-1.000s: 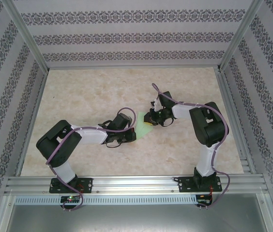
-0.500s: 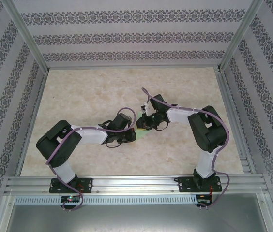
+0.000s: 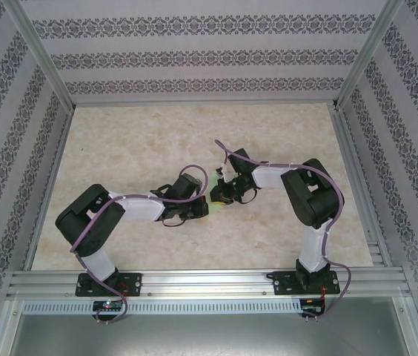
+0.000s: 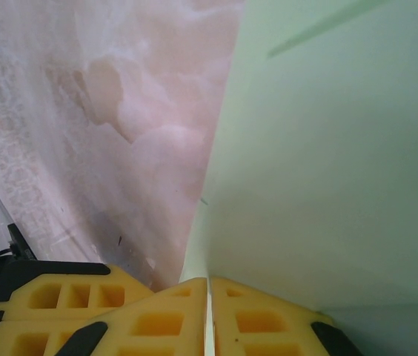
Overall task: Fold a paper plane with a square sheet of paper (pick it up from the middle)
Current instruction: Fourth fold the wing at the center of the table.
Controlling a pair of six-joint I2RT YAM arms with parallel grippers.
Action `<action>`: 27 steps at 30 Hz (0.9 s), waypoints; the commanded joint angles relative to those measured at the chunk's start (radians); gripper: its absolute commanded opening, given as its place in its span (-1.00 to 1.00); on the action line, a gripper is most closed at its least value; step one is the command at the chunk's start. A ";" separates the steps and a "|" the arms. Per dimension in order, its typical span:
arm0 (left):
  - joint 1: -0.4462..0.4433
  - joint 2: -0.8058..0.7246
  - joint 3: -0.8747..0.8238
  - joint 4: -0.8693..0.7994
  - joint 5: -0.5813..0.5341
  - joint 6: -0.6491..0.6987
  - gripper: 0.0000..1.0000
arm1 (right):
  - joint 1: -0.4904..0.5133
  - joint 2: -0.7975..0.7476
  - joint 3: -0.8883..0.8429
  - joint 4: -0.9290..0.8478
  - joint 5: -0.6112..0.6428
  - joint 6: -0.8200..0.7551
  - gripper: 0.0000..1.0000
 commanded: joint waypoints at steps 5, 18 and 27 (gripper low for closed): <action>-0.013 -0.014 -0.003 0.130 -0.007 -0.027 -0.95 | 0.006 0.024 0.012 -0.019 0.027 -0.034 -0.78; -0.013 0.040 -0.027 -0.055 -0.021 -0.037 -1.00 | -0.015 0.032 0.023 -0.009 0.036 -0.026 -0.80; -0.013 0.057 -0.013 -0.231 -0.008 -0.024 -1.00 | -0.096 0.037 0.036 0.035 0.110 -0.007 -0.82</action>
